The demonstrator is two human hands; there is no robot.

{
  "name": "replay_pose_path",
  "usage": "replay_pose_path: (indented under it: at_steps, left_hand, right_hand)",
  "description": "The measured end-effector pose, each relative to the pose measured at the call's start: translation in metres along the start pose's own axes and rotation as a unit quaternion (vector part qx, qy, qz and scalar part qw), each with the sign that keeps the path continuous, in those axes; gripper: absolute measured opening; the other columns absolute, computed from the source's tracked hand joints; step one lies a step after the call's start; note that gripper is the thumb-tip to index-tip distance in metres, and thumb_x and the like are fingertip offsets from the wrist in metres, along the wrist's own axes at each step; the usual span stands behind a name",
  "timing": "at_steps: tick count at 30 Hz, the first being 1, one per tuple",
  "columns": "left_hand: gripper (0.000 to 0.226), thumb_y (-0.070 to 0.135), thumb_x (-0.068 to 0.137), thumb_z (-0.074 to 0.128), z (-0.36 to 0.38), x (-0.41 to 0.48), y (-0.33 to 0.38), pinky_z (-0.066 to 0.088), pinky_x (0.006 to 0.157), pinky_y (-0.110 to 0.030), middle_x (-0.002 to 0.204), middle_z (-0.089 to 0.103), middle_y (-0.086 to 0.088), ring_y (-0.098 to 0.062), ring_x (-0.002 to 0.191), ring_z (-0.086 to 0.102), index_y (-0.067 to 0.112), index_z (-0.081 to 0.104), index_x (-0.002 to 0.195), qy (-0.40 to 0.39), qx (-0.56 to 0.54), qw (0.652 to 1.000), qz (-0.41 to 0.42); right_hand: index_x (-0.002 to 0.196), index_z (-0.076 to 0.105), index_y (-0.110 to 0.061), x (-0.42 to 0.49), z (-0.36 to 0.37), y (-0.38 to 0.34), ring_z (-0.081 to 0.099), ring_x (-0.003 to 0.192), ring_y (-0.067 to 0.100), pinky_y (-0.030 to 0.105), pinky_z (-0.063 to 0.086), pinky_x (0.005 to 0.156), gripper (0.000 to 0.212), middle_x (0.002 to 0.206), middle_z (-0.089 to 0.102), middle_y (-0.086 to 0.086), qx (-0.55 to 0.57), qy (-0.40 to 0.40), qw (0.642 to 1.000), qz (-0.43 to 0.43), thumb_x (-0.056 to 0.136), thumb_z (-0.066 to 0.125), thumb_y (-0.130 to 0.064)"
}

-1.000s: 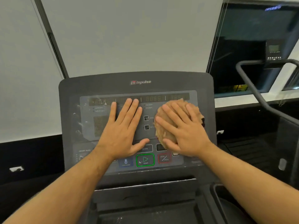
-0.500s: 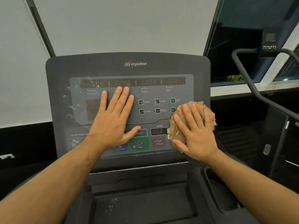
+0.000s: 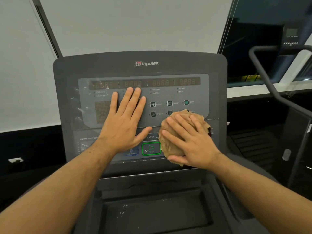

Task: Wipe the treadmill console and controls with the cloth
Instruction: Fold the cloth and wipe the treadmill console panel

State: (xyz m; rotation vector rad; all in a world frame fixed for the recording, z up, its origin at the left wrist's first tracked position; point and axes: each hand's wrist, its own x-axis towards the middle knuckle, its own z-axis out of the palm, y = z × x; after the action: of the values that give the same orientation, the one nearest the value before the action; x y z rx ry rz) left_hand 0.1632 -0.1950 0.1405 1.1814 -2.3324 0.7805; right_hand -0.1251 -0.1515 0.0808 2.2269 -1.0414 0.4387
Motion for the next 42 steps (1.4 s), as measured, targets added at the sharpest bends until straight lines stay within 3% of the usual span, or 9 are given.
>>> replay_pose_path:
  at_steps: [7,11,18,23,28,33,38,41,42]
  left_hand:
    - [0.091,0.064,0.101,0.040,-0.002,-0.005,-0.003,0.011,0.127,-0.067,0.173,0.013,-0.023,-0.039,0.162,0.007,0.000,0.022,0.163,0.013,-0.017,1.000,-0.001]
    - [0.088,0.062,0.101,0.039,-0.001,-0.003,0.003,0.011,0.126,-0.069,0.173,0.014,-0.024,-0.040,0.161,0.008,0.000,0.025,0.162,0.014,-0.019,1.000,-0.012]
    - [0.085,0.061,0.102,0.038,0.000,-0.004,0.001,0.009,0.128,-0.065,0.173,0.014,-0.022,-0.038,0.162,0.008,0.003,0.023,0.163,0.011,-0.025,1.000,-0.003]
    - [0.085,0.059,0.102,0.039,-0.003,-0.005,-0.005,0.013,0.127,-0.065,0.174,0.013,-0.021,-0.037,0.162,0.008,0.003,0.023,0.163,0.002,-0.019,1.000,0.006]
    - [0.084,0.060,0.103,0.037,-0.001,-0.006,-0.007,0.016,0.127,-0.065,0.174,0.013,-0.020,-0.036,0.162,0.008,0.004,0.023,0.164,-0.006,-0.015,1.000,0.012]
    - [0.084,0.058,0.102,0.043,-0.004,-0.006,-0.012,0.018,0.127,-0.064,0.174,0.015,-0.019,-0.035,0.162,0.010,0.003,0.023,0.163,0.004,-0.011,1.000,0.011]
    - [0.080,0.050,0.103,0.043,-0.008,-0.003,-0.026,0.016,0.128,-0.063,0.173,0.015,-0.020,-0.034,0.162,0.011,0.001,0.023,0.163,0.029,-0.024,0.999,-0.014]
    - [0.078,0.049,0.103,0.041,-0.009,-0.005,-0.033,0.016,0.128,-0.063,0.173,0.017,-0.021,-0.035,0.162,0.012,0.000,0.024,0.162,0.039,-0.021,0.999,-0.023]
    - [0.077,0.047,0.104,0.041,-0.010,-0.007,-0.034,0.017,0.128,-0.064,0.172,0.017,-0.021,-0.036,0.162,0.013,-0.001,0.024,0.162,0.042,-0.025,0.998,-0.026]
  right_hand:
    - [0.159,0.045,-0.023,-0.016,-0.005,0.014,0.028,0.158,0.044,0.074,0.023,0.122,0.090,0.170,0.033,0.018,-0.025,0.029,0.995,0.088,0.090,0.059,-0.078]
    - [0.160,0.044,-0.023,0.007,0.001,-0.023,0.026,0.159,0.042,0.070,0.019,0.125,0.088,0.171,0.031,0.016,0.004,0.021,0.998,0.052,0.093,0.055,-0.078]
    - [0.163,0.036,-0.026,-0.046,-0.007,0.041,0.023,0.161,0.038,0.066,0.017,0.128,0.087,0.173,0.026,0.016,-0.065,-0.022,0.997,0.021,0.093,0.050,-0.075]
    - [0.166,0.029,-0.018,0.000,-0.008,0.021,0.013,0.163,0.040,0.067,0.009,0.129,0.083,0.175,0.016,0.019,-0.037,0.024,0.974,0.223,0.099,0.039,-0.066]
    - [0.165,0.030,-0.018,-0.039,-0.007,0.033,0.017,0.163,0.039,0.070,0.020,0.125,0.084,0.174,0.023,0.020,-0.059,-0.029,0.996,0.056,0.097,0.046,-0.066]
    - [0.166,0.030,-0.017,0.037,-0.015,0.020,0.012,0.164,0.038,0.065,0.006,0.130,0.082,0.176,0.018,0.016,-0.031,0.040,0.972,0.231,0.097,0.045,-0.059]
    - [0.167,0.028,-0.023,0.100,-0.022,0.019,0.012,0.164,0.035,0.067,0.013,0.129,0.084,0.177,0.016,0.009,-0.031,0.026,0.999,0.011,0.096,0.052,-0.062]
    - [0.167,0.026,-0.022,0.142,-0.030,0.007,0.007,0.165,0.035,0.067,0.014,0.127,0.082,0.178,0.014,0.010,0.004,0.040,0.986,0.163,0.097,0.049,-0.059]
    - [0.167,0.026,-0.020,0.154,-0.030,-0.006,0.005,0.165,0.036,0.068,0.014,0.127,0.082,0.178,0.013,0.011,0.010,0.027,0.989,0.147,0.097,0.047,-0.058]
